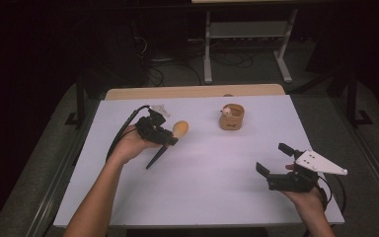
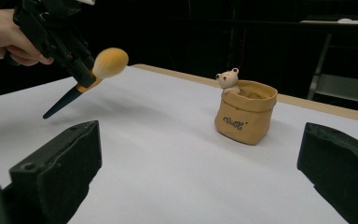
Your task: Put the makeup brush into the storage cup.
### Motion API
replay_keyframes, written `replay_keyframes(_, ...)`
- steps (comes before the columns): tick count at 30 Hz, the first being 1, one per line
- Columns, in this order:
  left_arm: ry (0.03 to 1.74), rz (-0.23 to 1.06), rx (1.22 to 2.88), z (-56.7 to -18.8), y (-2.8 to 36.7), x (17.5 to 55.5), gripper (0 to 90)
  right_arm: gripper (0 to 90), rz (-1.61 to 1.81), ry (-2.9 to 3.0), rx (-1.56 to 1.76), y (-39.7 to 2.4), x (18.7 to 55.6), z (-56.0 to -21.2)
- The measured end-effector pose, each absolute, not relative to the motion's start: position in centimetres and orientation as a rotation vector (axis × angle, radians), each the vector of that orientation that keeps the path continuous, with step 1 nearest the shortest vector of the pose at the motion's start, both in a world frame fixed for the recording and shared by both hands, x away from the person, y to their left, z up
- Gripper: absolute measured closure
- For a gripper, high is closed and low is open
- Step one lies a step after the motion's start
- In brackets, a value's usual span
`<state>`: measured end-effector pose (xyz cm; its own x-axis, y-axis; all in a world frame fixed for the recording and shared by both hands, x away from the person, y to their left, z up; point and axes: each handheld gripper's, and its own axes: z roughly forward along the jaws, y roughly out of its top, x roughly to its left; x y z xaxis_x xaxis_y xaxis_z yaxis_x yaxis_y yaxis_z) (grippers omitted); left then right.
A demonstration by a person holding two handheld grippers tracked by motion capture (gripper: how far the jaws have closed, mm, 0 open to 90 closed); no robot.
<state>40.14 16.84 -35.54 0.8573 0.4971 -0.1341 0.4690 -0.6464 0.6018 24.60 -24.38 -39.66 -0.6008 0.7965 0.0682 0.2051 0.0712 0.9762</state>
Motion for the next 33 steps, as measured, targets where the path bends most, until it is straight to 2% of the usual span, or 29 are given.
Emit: replay_keyframes(33, 0.584, 0.116, 2.007, -34.4, 20.2, 36.0, 62.6, 0.0, 1.555, 1.867, 0.985, -24.1, 24.6, -39.7)
